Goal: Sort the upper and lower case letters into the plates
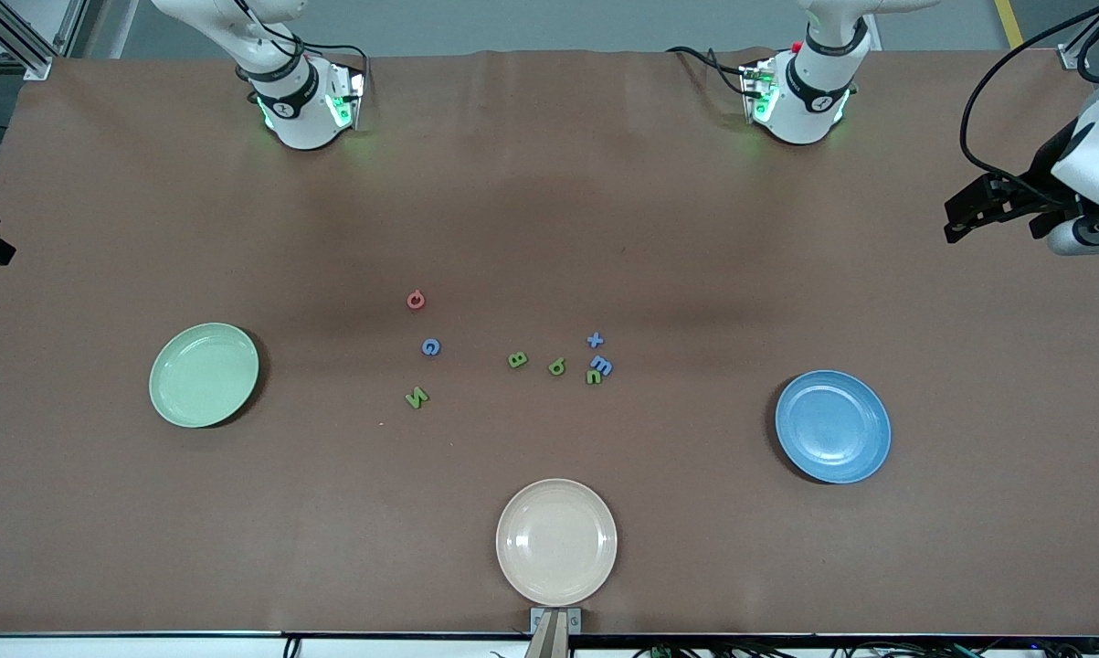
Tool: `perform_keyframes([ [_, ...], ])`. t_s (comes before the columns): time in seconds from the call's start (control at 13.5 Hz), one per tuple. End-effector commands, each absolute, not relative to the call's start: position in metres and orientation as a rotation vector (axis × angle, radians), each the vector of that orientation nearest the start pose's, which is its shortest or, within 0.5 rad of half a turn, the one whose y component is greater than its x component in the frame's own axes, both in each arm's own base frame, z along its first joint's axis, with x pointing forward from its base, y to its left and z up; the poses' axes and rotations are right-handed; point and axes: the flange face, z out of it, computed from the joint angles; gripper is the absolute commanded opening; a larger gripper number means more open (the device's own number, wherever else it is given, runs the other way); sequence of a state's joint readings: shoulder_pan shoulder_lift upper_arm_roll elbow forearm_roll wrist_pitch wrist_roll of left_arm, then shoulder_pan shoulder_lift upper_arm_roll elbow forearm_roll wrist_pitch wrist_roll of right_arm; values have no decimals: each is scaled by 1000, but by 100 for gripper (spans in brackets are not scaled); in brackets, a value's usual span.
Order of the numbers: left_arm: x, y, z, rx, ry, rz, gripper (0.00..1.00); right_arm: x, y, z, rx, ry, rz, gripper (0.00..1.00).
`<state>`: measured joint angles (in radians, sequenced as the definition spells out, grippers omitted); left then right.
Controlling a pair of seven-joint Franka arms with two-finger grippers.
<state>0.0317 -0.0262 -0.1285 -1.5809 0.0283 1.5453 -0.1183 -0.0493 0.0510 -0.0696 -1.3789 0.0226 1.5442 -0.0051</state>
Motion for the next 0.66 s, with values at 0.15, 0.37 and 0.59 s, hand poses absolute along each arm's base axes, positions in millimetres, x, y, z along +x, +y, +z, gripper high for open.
perform_keyframes([
  [0.15,540,-49,638,-3093,-17,2,100,562,-65,688,-3108,181,-187,100],
  [0.37,549,-49,630,-3099,-31,-16,100,562,-65,688,-3108,178,-187,100],
  [0.59,553,-80,600,-3102,-25,64,100,562,-65,688,-3108,178,-187,100],
])
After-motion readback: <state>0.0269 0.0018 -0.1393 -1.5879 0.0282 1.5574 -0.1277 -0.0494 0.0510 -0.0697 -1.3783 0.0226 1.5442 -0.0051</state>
